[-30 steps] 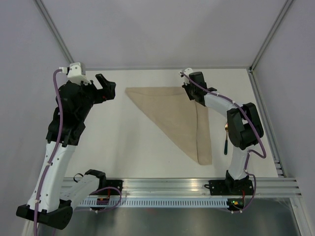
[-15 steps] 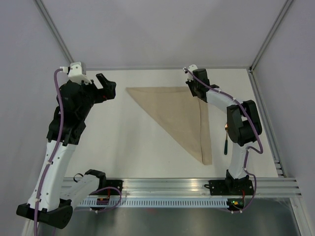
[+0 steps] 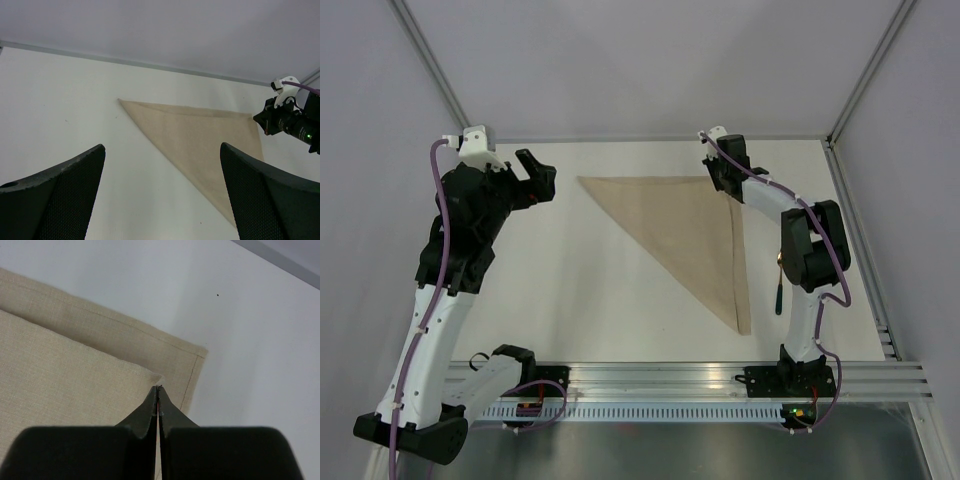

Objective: Fold the napkin, place the utensils inside, and roll it up
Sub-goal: Fold the napkin at the center of the board.

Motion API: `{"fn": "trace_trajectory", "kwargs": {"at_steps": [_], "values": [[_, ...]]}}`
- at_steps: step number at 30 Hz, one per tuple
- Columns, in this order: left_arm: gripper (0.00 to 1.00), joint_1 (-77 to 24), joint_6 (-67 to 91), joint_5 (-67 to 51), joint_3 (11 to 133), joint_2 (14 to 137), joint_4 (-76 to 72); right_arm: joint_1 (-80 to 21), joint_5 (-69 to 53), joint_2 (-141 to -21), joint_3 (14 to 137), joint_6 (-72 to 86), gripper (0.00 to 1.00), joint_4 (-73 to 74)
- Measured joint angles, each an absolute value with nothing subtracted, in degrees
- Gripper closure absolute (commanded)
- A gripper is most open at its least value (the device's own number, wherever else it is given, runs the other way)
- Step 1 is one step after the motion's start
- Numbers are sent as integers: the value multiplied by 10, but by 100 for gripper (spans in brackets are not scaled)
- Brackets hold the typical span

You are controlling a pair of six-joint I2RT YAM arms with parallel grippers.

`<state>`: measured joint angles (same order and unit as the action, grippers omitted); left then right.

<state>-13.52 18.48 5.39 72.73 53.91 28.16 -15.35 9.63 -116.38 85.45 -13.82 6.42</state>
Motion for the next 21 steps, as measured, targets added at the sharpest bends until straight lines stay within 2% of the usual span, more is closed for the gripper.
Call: {"fn": "trace_trajectory", "kwargs": {"at_steps": [21], "values": [[0,-135,185,54,727,540,282,-147,113,-1182,908,-138,99,76]]}}
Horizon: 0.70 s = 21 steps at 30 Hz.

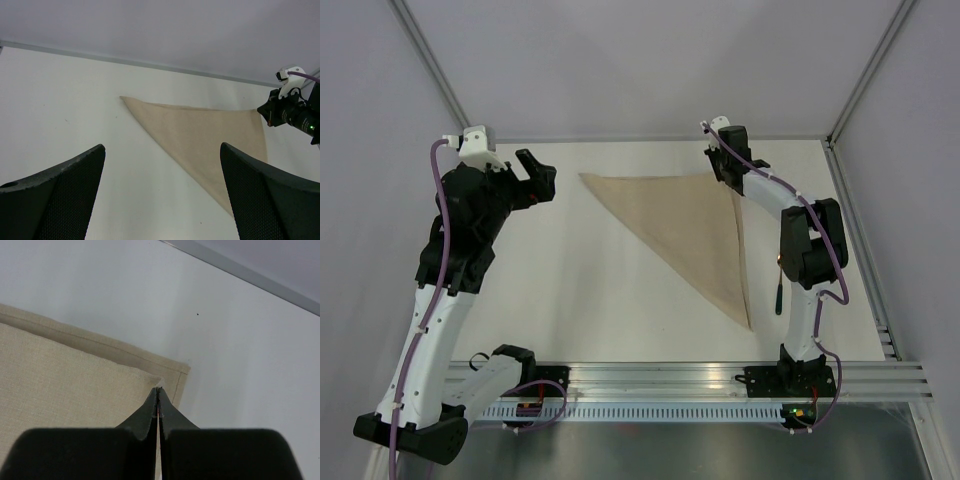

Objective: Fold the napkin, place the utensils inside, and roll it up
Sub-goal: Fold the napkin at the center of the board.

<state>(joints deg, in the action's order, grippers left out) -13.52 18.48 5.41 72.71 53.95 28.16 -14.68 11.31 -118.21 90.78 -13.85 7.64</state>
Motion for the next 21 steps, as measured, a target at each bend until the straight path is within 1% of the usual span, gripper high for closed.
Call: {"fn": "trace_trajectory", "kwargs": {"at_steps": [21], "values": [[0,-135,185,54,721,540,281,-128,119,-1183,908,-140,100,77]]}}
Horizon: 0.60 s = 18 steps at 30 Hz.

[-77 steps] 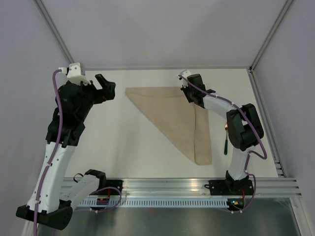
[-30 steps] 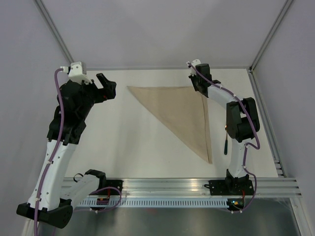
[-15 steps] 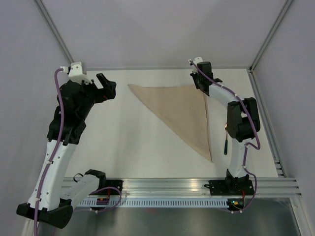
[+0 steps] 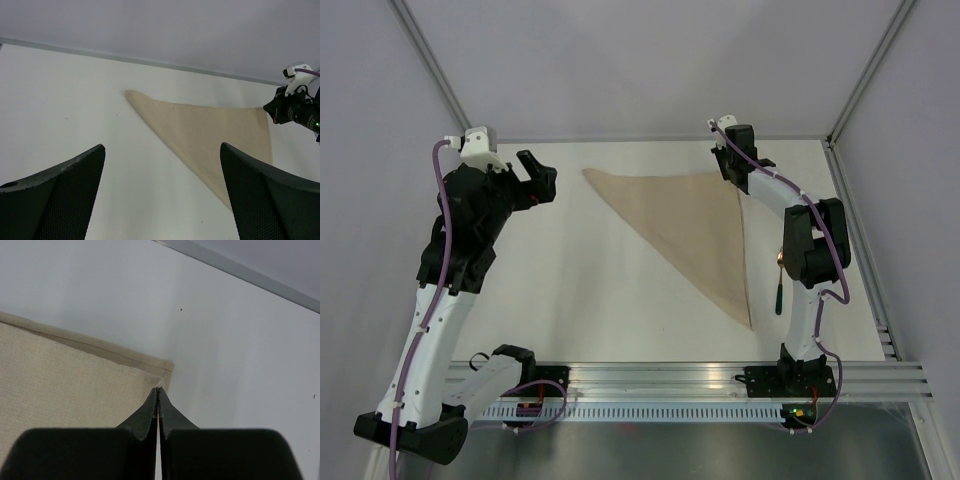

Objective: Fold the napkin, place the utensils inside, and roll it up
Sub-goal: Fold the napkin at the center of the board.

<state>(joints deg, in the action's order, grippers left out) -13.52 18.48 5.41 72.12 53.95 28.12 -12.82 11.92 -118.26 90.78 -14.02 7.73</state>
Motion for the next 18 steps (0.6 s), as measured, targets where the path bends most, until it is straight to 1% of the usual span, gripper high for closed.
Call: {"fn": "trace_trajectory", "kwargs": {"at_steps": [18], "values": [[0,-135,185,54,718,540,279,-123,129,-1213,908,-150,99,73]]}}
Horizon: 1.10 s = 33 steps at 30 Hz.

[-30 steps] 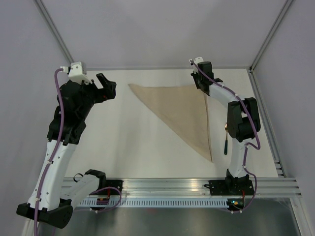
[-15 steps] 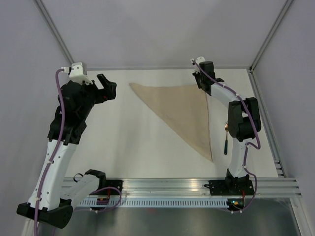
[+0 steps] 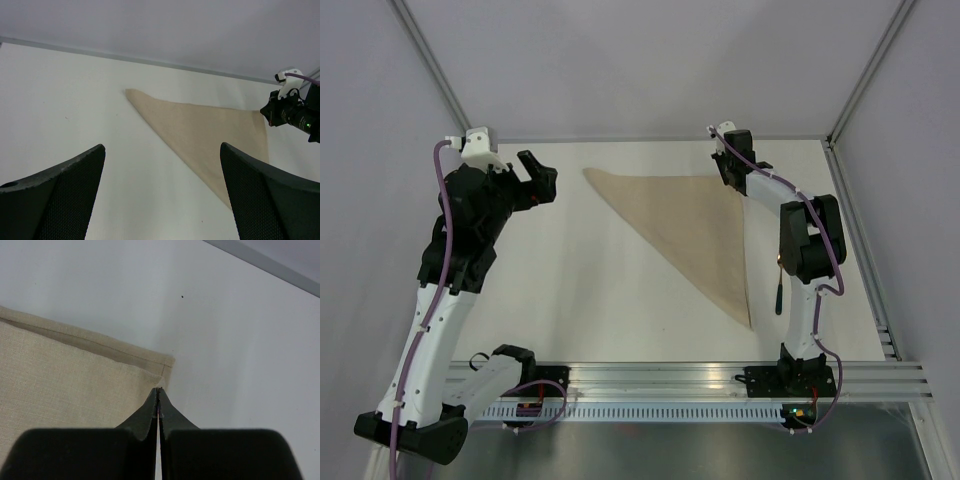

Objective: Fold the napkin, place the utensils inside, and roll it up
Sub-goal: Fold the napkin at the center of the board.

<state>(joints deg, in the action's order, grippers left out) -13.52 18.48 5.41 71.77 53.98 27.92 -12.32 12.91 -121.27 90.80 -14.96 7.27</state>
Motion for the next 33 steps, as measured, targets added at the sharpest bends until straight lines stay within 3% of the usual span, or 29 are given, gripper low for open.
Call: {"fn": "trace_trajectory", "kwargs": {"at_steps": [4,6,7,10,13,23,33], "values": [[0,-135,185,54,717,540,276,-121,131,-1218,908,-152,99,72],[0,-135,185,54,715,540,275,-121,133,-1221,908,-153,89,72],[0,-135,185,54,715,540,274,-121,134,-1222,909,-153,77,72],[0,-135,185,54,711,540,271,-121,138,-1227,915,-154,57,73],[0,-135,185,54,707,540,268,-120,141,-1227,924,-153,44,74],[0,-135,200,53,669,531,234,-114,142,-1212,948,-120,39,104],[0,-135,216,42,612,506,191,5,63,-1007,727,-83,47,201]]}}
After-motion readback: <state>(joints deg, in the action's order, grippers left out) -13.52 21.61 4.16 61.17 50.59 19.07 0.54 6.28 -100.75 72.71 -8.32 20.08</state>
